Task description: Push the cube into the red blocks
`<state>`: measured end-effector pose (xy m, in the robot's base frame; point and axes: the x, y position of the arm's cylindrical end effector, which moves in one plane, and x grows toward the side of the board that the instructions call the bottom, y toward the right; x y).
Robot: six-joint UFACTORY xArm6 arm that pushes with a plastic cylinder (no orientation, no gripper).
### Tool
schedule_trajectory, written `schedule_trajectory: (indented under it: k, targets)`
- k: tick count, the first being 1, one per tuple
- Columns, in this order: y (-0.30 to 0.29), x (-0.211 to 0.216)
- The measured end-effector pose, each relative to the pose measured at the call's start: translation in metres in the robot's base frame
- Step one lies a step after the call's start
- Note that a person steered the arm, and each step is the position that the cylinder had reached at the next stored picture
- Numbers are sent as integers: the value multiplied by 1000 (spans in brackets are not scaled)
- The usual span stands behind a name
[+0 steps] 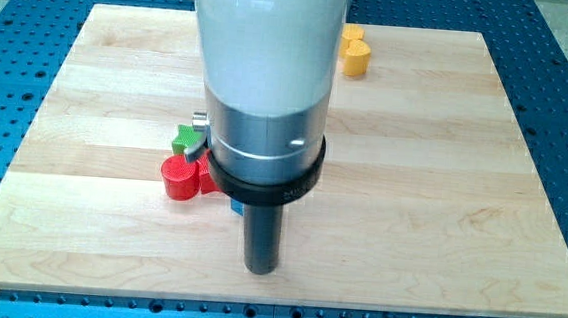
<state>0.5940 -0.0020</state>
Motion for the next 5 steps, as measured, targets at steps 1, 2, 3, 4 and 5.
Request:
schedule_trajectory:
  k: [1,2,3,4,5]
  targets:
    - [63,-42]
    - [40,-65]
    - [-11,-47]
    - [-60,-8]
    - [-66,12]
